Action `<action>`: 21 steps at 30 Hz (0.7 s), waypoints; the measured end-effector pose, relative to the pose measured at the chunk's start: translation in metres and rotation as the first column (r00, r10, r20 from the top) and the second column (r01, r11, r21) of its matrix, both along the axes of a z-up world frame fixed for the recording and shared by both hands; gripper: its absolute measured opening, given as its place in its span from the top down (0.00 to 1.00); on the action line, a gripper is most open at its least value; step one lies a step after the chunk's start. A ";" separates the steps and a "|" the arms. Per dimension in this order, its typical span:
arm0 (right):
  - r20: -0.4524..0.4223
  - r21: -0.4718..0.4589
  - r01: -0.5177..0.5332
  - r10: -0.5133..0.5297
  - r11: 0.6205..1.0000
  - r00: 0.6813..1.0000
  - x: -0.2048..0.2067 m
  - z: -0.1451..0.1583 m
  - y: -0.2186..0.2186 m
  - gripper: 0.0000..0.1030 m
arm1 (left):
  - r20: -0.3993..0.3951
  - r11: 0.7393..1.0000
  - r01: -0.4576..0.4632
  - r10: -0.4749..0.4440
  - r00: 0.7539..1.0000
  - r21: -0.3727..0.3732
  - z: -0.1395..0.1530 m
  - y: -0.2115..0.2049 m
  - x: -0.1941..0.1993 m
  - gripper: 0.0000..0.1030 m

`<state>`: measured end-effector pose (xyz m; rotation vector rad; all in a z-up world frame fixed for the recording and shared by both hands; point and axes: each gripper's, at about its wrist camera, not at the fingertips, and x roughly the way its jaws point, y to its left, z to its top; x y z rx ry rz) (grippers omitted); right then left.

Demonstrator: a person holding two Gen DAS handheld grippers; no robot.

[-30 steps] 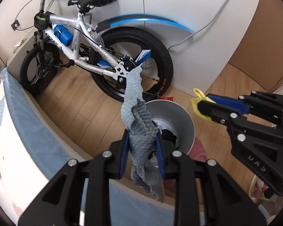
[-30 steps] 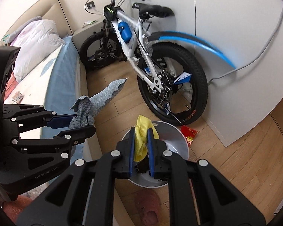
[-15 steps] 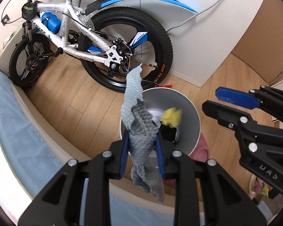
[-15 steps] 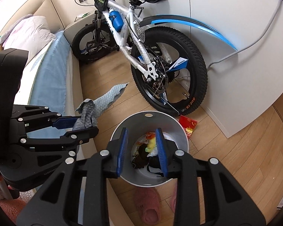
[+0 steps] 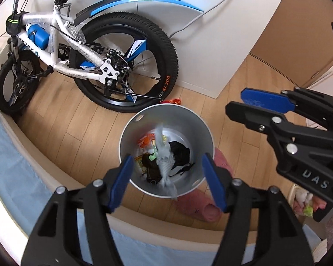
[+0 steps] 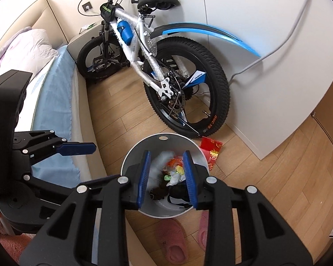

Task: Collect trash
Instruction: 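Move both tools back over the bed toward the plastic wrap and milk carton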

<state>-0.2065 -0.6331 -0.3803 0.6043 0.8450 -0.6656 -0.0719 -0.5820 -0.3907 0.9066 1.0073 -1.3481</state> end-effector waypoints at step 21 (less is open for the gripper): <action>0.052 -0.153 -0.182 0.192 0.971 0.980 0.070 0.079 0.074 0.51 | 0.090 0.960 -0.243 0.257 0.962 -0.141 0.070 0.099 0.058 0.37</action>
